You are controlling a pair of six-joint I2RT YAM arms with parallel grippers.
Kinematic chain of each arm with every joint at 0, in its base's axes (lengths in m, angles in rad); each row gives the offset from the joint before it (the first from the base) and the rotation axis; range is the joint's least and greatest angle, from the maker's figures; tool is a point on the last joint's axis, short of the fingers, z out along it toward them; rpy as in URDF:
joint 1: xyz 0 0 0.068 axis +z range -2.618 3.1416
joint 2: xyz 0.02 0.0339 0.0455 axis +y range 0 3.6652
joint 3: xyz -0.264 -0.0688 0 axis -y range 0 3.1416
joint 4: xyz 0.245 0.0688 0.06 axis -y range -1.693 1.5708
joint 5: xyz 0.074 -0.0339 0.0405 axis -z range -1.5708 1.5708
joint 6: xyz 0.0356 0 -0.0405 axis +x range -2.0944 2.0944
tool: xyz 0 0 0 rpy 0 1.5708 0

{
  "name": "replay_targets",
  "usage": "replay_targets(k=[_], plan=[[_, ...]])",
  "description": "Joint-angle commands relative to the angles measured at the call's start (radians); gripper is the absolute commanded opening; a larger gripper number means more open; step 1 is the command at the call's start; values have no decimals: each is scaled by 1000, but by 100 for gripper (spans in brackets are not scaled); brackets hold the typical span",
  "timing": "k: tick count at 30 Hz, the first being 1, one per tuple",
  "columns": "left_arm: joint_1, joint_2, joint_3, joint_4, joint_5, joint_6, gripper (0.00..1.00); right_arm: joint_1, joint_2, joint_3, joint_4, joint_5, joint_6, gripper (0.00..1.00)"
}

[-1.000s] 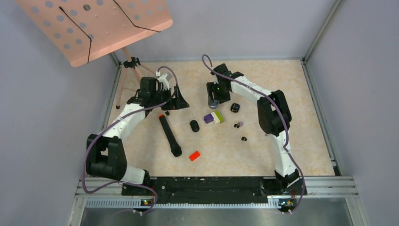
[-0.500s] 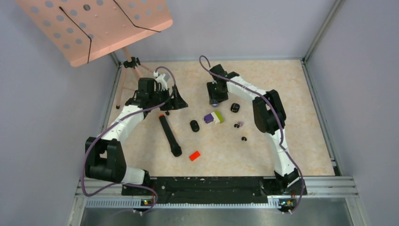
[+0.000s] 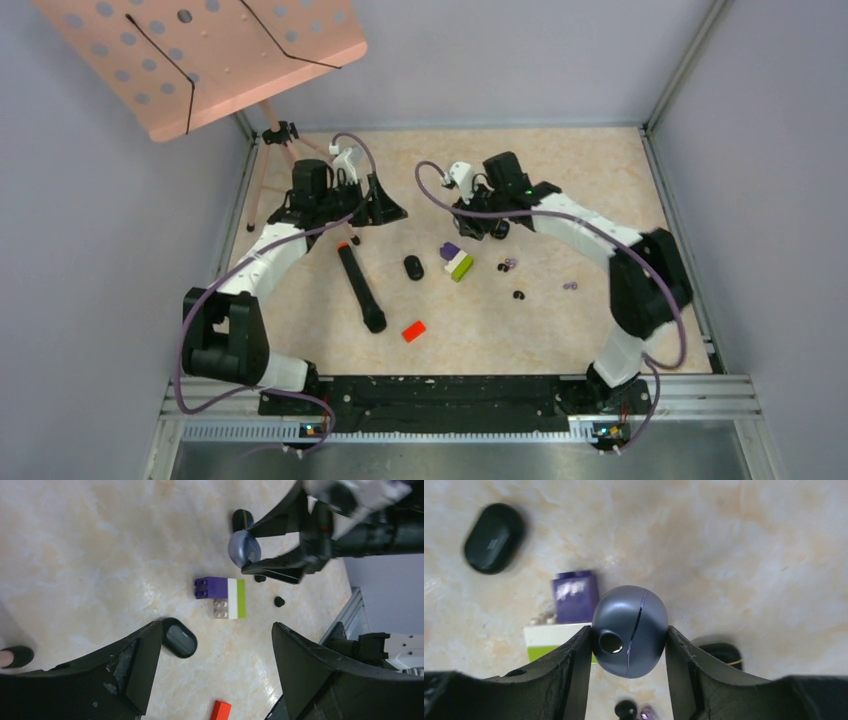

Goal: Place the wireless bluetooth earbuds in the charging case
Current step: Pick up the charging case at the center of the board.

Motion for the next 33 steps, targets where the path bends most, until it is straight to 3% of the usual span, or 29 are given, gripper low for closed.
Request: replay_targets(k=[1, 12, 22, 28, 30, 32, 33], plan=[[-21, 31, 32, 175, 180, -51, 84, 26, -266, -132, 304, -134, -350, 21], [-131, 107, 157, 206, 291, -31, 80, 139, -372, -198, 390, -74, -532, 20], [-159, 160, 211, 178, 233, -28, 71, 168, -381, -170, 400, -99, -529, 20], [-167, 193, 231, 199, 276, -23, 48, 171, -377, -152, 398, -107, -471, 19], [-167, 200, 233, 210, 303, -21, 31, 171, -375, -152, 400, -100, -446, 20], [-167, 209, 234, 214, 331, -16, 17, 171, -371, -147, 399, -77, -398, 25], [-168, 212, 234, 214, 347, -12, 13, 171, -370, -143, 392, -66, -369, 33]])
